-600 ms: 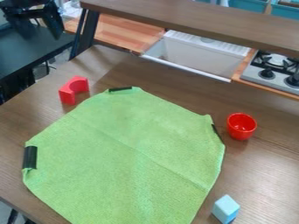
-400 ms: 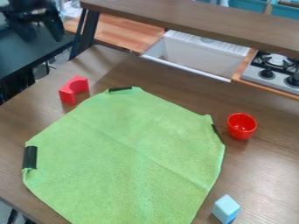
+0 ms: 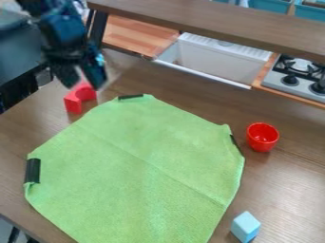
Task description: Put the blue cube on the bottom right cloth
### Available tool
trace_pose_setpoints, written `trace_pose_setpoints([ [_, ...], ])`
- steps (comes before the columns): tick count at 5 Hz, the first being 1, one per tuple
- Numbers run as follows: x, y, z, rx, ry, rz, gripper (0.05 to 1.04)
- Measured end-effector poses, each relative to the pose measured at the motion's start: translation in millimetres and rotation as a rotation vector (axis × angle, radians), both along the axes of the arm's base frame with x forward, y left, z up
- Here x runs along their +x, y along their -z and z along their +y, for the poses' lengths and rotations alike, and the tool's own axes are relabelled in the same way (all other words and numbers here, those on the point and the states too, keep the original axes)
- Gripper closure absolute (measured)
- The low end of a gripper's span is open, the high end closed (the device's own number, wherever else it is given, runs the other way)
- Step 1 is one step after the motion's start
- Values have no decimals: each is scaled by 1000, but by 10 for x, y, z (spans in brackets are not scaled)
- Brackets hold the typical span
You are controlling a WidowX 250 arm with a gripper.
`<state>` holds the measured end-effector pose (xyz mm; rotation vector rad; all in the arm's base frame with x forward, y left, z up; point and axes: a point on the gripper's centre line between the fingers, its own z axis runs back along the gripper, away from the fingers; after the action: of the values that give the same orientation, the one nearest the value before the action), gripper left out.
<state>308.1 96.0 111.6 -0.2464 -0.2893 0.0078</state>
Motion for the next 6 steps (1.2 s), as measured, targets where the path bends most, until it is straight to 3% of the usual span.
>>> trace_pose_setpoints([
  [1, -125, 100, -494, 17, 131, 17, 83],
  [2, -325, 194, -1008, 135, 212, -39, 83],
  [3, -512, 372, -1511, 218, 284, -93, 84],
  [4, -573, 479, -1948, 285, 378, -210, 84],
  [5, -555, 664, -2213, 242, 473, -228, 84],
  [6, -501, 649, -2424, 227, 509, -297, 84],
])
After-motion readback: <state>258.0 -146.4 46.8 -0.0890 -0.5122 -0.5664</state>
